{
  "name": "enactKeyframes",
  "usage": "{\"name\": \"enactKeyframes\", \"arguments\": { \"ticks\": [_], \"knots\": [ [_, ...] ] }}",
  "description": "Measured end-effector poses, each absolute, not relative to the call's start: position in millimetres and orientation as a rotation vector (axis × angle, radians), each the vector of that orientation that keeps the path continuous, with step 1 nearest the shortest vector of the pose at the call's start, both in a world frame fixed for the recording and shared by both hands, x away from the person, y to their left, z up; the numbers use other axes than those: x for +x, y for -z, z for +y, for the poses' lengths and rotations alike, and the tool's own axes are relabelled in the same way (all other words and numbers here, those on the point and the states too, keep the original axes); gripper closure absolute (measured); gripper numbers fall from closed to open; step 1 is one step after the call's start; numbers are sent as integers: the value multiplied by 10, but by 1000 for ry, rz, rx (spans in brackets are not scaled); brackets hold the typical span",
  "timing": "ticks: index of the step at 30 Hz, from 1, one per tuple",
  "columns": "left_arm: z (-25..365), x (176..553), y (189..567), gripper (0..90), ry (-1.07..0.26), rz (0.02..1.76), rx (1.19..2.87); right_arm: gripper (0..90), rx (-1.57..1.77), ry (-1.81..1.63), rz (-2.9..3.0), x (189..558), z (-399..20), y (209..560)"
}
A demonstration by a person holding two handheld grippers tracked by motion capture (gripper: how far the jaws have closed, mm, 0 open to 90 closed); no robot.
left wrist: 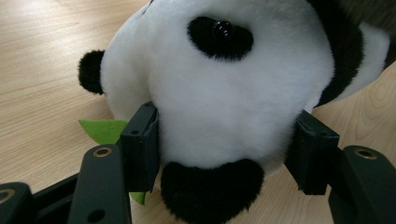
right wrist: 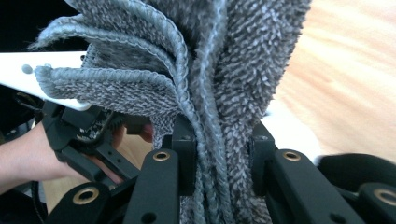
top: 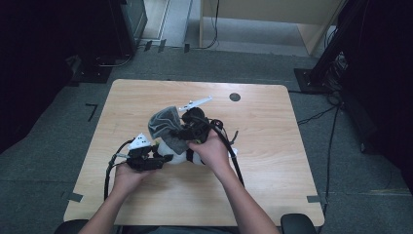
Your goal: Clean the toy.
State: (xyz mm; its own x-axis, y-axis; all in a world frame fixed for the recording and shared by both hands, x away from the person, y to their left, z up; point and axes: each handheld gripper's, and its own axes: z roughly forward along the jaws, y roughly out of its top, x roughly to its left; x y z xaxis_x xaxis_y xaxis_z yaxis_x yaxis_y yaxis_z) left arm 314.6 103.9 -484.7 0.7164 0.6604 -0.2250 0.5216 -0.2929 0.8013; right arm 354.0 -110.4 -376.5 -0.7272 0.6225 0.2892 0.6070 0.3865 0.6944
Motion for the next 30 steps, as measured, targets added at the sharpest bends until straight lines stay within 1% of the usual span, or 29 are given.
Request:
{"name": "enactKeyframes", "arguments": {
  "ticks": [2, 3, 5, 6, 11, 20, 30],
  "knots": [
    [1059, 3154, 4840, 374, -196, 889, 1996, 726, 1164, -1289, 2617, 3537, -1026, 3822],
    [1023, 3139, 4847, 374, -177, 912, 1944, 726, 1171, -1282, 2627, 3534, -994, 3851],
    [1023, 3139, 4846, 375, -180, 913, 1945, 726, 1175, -1283, 2631, 3533, -969, 3883],
    [1038, 3142, 4842, 375, -192, 902, 1972, 726, 1176, -1258, 2643, 3526, -928, 3952],
    [1015, 3129, 4846, 380, -193, 909, 1967, 723, 1156, -1218, 2609, 3507, -934, 4073],
    [1016, 3138, 4845, 398, -180, 914, 1966, 732, 1137, -1134, 2581, 3391, -1070, 4031],
    [1016, 3138, 4841, 402, -177, 914, 1957, 736, 1081, -984, 2549, 3241, -1321, 3938]
  ]
}}
